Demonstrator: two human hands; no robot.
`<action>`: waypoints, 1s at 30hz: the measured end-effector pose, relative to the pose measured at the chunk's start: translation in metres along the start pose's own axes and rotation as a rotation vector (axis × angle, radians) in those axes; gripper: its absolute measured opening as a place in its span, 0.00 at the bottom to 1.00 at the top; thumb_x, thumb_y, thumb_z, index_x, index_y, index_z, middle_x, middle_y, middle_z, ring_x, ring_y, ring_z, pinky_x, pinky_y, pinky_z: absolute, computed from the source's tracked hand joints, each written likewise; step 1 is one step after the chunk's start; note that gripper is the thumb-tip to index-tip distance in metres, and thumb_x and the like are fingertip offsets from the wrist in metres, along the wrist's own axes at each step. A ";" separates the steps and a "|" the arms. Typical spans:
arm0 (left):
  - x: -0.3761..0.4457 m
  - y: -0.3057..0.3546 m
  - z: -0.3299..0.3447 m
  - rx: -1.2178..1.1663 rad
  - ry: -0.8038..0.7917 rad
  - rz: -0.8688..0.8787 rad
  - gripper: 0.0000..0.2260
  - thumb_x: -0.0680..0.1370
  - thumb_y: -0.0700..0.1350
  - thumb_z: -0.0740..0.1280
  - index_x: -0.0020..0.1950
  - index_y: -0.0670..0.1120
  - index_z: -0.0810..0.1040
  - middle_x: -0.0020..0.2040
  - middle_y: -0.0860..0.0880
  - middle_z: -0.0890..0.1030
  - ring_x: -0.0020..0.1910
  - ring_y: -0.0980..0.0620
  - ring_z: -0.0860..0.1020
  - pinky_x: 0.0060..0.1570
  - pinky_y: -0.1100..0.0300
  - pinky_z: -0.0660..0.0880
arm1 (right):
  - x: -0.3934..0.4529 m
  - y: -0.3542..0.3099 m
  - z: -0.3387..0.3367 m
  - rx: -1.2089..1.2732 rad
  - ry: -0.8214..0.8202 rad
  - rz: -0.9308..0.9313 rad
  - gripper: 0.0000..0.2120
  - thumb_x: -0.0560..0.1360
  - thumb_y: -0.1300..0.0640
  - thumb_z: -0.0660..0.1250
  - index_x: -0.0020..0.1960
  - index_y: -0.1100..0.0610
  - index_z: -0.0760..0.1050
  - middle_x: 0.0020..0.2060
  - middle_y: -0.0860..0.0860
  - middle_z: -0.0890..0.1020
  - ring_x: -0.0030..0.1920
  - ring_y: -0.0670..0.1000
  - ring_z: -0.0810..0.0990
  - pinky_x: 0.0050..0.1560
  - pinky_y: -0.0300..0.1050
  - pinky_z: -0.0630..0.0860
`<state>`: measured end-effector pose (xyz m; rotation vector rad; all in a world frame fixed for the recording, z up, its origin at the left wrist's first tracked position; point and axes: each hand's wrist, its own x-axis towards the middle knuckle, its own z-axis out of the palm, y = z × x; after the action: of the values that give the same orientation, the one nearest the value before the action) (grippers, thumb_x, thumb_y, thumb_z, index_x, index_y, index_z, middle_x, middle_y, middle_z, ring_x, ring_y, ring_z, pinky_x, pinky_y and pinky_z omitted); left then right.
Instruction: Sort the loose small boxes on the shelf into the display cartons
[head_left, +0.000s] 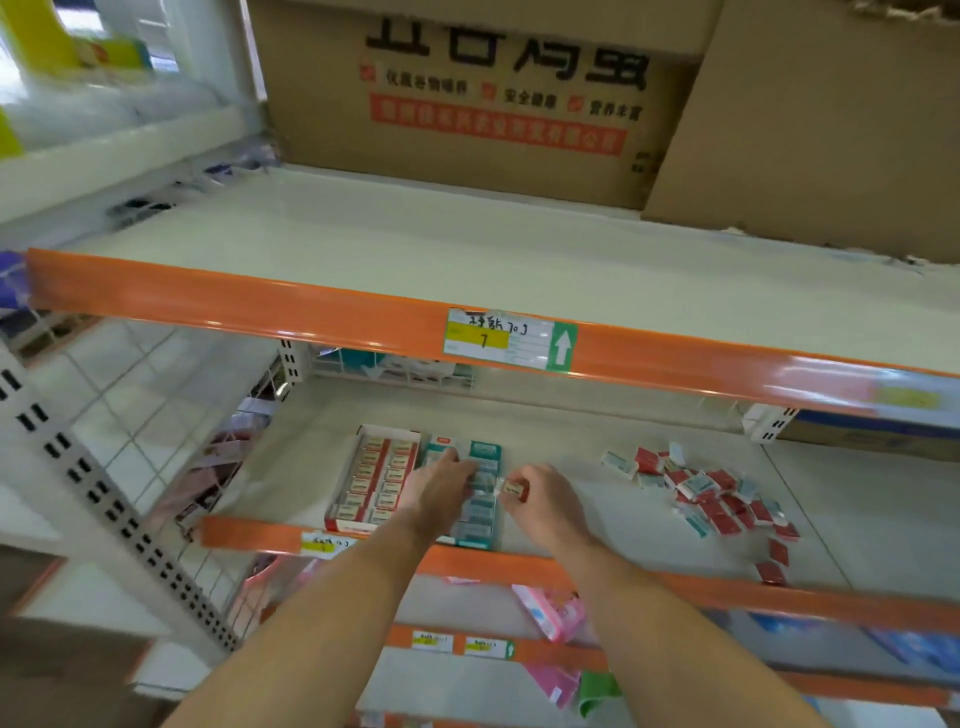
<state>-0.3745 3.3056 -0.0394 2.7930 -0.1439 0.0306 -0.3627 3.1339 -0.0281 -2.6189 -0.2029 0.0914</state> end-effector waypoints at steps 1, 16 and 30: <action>-0.001 -0.008 -0.002 -0.013 0.001 -0.041 0.08 0.81 0.44 0.62 0.58 0.47 0.75 0.58 0.46 0.74 0.47 0.48 0.77 0.43 0.58 0.73 | 0.000 -0.006 0.003 -0.008 -0.007 -0.008 0.12 0.74 0.49 0.72 0.55 0.52 0.79 0.53 0.51 0.80 0.52 0.54 0.79 0.49 0.44 0.74; -0.003 -0.054 -0.005 -0.024 0.018 -0.060 0.08 0.80 0.45 0.60 0.57 0.48 0.76 0.58 0.48 0.76 0.48 0.47 0.79 0.47 0.53 0.79 | -0.005 -0.061 0.052 -0.082 0.011 0.003 0.12 0.76 0.51 0.70 0.59 0.52 0.78 0.57 0.50 0.79 0.52 0.53 0.80 0.48 0.42 0.72; 0.041 -0.060 0.004 -0.075 0.068 -0.042 0.10 0.75 0.40 0.66 0.55 0.50 0.74 0.56 0.50 0.70 0.47 0.47 0.76 0.42 0.54 0.77 | 0.016 -0.040 0.045 -0.113 -0.034 -0.069 0.14 0.76 0.54 0.70 0.61 0.52 0.77 0.58 0.48 0.77 0.54 0.50 0.78 0.53 0.43 0.74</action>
<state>-0.3281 3.3560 -0.0618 2.7155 -0.0688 0.1079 -0.3570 3.1922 -0.0481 -2.7209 -0.3183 0.1040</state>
